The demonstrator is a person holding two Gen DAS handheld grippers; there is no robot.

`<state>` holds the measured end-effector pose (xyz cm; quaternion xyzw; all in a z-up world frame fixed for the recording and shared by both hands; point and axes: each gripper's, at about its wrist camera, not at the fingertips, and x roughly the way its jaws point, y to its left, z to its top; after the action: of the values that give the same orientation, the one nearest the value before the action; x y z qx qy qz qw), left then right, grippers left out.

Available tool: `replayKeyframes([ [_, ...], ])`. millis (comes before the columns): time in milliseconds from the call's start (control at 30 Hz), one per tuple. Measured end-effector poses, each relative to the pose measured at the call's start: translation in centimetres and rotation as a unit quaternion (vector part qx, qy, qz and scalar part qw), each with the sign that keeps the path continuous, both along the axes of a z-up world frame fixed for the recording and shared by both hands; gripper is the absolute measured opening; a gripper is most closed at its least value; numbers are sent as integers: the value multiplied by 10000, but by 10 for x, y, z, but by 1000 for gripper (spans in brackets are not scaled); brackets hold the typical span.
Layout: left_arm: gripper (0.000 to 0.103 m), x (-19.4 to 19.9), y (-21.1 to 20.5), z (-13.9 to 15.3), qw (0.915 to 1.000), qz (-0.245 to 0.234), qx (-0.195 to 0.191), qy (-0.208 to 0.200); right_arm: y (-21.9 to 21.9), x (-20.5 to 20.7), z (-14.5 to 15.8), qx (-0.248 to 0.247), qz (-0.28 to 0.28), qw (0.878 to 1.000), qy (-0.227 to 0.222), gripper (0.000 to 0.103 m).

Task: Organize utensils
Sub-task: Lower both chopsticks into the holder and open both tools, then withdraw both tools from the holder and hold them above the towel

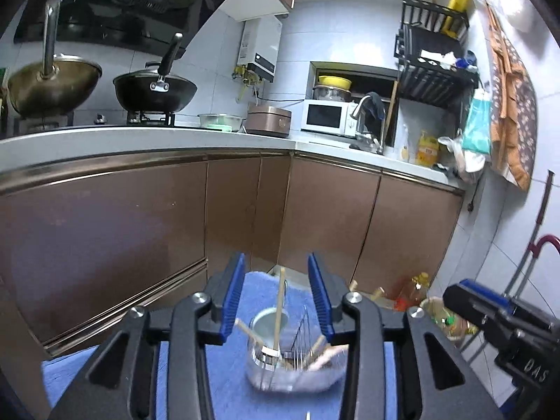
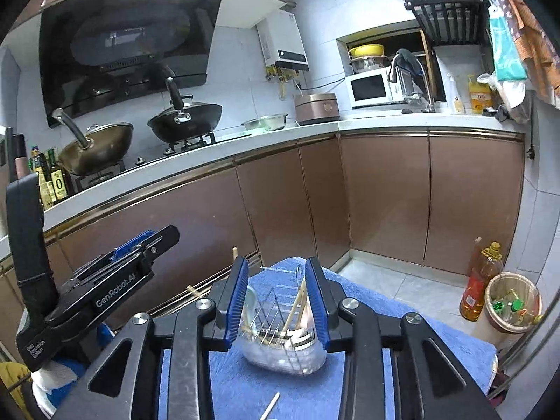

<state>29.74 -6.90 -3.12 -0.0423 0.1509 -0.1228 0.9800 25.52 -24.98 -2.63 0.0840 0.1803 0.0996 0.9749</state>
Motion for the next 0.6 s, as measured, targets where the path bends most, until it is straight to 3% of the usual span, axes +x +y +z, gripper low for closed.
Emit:
replayKeyframes([
  [267, 36, -74, 27, 17, 9999, 120, -109, 36, -9, -70, 20, 16, -198, 9996, -190, 42],
  [600, 40, -166, 33, 40, 9998, 188, 102, -60, -13, -156, 42, -37, -184, 9984, -540, 54],
])
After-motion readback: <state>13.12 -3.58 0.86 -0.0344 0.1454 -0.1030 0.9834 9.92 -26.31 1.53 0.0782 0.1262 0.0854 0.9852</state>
